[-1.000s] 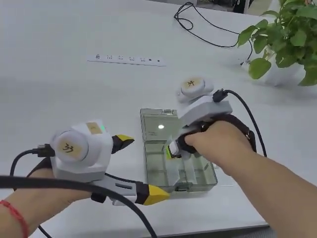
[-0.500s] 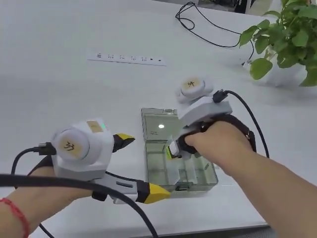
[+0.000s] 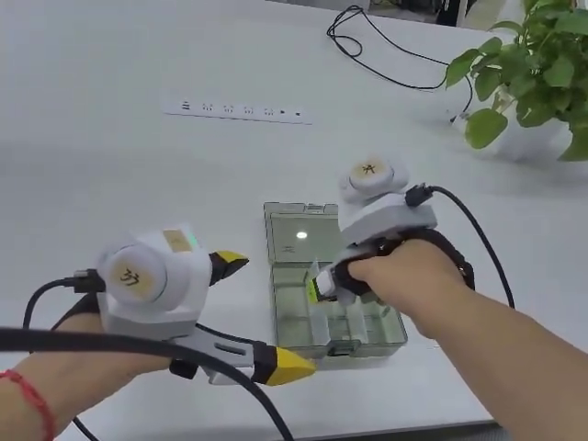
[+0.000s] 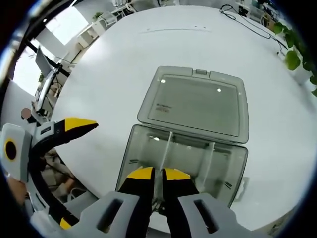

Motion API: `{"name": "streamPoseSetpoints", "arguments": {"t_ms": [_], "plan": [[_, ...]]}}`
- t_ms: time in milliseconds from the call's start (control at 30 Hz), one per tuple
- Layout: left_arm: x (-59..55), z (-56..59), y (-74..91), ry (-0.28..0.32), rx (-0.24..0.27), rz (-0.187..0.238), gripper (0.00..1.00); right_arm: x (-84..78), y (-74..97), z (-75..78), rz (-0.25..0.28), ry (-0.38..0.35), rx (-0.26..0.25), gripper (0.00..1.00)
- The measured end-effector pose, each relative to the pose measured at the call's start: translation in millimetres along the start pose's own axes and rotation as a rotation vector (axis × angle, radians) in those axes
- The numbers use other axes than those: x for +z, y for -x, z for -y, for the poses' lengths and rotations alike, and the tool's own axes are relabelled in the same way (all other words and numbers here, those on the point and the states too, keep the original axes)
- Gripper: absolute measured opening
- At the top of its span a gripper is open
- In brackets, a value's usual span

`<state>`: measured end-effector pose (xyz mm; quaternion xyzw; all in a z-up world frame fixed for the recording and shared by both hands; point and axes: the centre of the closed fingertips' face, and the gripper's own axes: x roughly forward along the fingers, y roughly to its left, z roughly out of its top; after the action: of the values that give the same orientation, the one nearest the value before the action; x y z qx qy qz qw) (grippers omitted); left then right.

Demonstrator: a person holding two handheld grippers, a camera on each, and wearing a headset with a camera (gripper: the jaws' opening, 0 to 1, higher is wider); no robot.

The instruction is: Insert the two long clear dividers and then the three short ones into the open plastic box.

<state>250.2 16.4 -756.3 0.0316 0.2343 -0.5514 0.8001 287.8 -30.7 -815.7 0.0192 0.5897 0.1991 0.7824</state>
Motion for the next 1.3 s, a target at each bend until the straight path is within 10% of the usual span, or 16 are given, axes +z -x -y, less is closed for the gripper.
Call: {"name": "streamPoseSetpoints", "arguments": {"t_ms": [800, 1300], "plan": [[-2.5, -4.0, 5.4, 0.011, 0.027, -0.017, 1.00, -3.3, -6.5, -1.9, 0.039, 0.016, 0.083, 0.11], [-0.1, -2.2, 10.8, 0.011, 0.064, -0.031, 1.00, 14.4, 29.0, -3.5, 0.168, 0.042, 0.202, 0.22]]}}
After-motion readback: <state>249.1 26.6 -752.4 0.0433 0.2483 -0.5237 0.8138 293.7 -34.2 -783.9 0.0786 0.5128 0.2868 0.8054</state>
